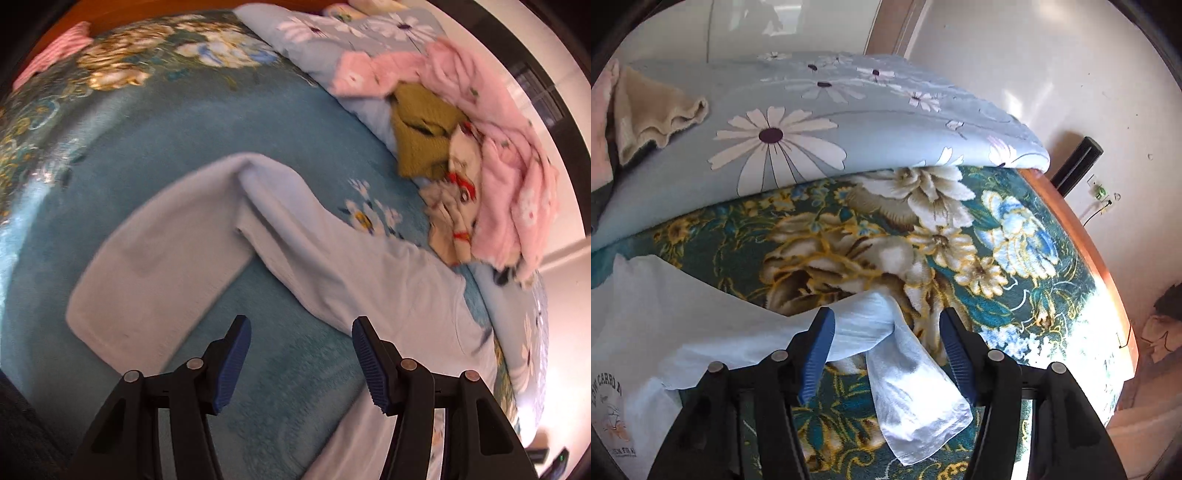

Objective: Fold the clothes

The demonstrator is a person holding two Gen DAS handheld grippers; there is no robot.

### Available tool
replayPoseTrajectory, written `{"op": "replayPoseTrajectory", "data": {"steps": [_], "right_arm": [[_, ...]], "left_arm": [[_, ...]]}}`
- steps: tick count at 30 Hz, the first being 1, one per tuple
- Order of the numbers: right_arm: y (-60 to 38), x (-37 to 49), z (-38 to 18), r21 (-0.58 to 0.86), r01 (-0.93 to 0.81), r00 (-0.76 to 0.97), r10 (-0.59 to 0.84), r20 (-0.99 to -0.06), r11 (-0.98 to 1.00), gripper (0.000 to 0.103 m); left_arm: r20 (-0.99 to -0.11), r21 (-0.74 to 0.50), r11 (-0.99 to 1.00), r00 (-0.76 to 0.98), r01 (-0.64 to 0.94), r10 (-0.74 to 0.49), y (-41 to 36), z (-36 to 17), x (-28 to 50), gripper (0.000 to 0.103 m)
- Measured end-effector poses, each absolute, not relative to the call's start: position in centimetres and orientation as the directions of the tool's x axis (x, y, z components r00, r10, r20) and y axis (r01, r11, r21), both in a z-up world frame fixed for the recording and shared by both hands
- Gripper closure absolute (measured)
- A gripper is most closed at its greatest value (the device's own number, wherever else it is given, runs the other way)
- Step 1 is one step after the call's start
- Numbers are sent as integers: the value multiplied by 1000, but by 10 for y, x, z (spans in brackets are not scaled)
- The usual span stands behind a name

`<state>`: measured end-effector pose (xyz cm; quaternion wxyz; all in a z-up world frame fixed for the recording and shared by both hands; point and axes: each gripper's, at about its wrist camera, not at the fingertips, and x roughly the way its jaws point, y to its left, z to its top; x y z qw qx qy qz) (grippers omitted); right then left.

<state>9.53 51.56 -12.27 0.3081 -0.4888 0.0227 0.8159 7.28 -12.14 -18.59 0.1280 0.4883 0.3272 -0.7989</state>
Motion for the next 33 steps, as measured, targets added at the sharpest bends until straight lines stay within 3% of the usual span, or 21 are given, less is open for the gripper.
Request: {"op": "replayPoseTrajectory", "data": {"steps": [5,7,10,13,14,15,16,20,23,26,27,28,29,30,33], "right_arm": [[464,104,-102,-205,-427,-460,407,-789,-881,40],[440,100,-109,-175,-371,-465,346,-815,-912,40],[409,91,-122,-122,-302,-467,259,-845,-945,40],[384,84,-126,-89,-244,-476,199,-856,-966,40],[377,84,-126,-83,-226,-481,185,-857,-971,40],[372,83,-127,-86,-211,-481,180,-858,-974,40],[368,83,-127,-89,-196,-482,175,-859,-977,40],[364,83,-134,-92,-182,-456,167,-874,-979,40],[367,85,-137,-71,-199,-440,154,-884,-977,40],[369,84,-142,-80,-206,-417,161,-895,-975,40],[369,84,-145,-77,-208,-409,158,-899,-975,40],[370,84,-148,-75,-210,-399,156,-904,-975,40],[370,84,-152,-75,-214,-388,155,-909,-974,40],[370,84,-155,-76,-216,-376,155,-914,-973,40],[366,84,-162,-81,-213,-350,153,-924,-974,40]], "left_arm": [[-899,-177,-680,-398,712,-183,-168,-180,78,40],[-930,-163,-660,-337,734,-145,-182,-195,74,35],[-971,-146,-661,-234,736,-46,-188,-225,61,35],[-978,-124,-672,-204,730,-41,-189,-233,58,38],[-977,-123,-677,-208,726,-46,-190,-233,58,55],[-977,-120,-684,-208,719,-47,-191,-232,56,84],[-979,-114,-695,-199,710,-42,-193,-234,53,92],[-982,-101,-736,-184,670,-34,-204,-232,39,97],[-976,-16,-787,-182,616,-123,-217,-219,16,97],[-957,88,-855,-195,511,-214,-234,-206,-15,92],[-958,83,-867,-202,492,-206,-243,-204,-21,80],[-964,50,-873,-206,486,-170,-255,-203,-24,71],[-969,5,-871,-212,492,-125,-268,-202,-24,50],[-970,-46,-862,-228,504,-82,-281,-200,-22,42],[-953,-210,-776,-303,595,26,-312,-194,-2,39]]}}
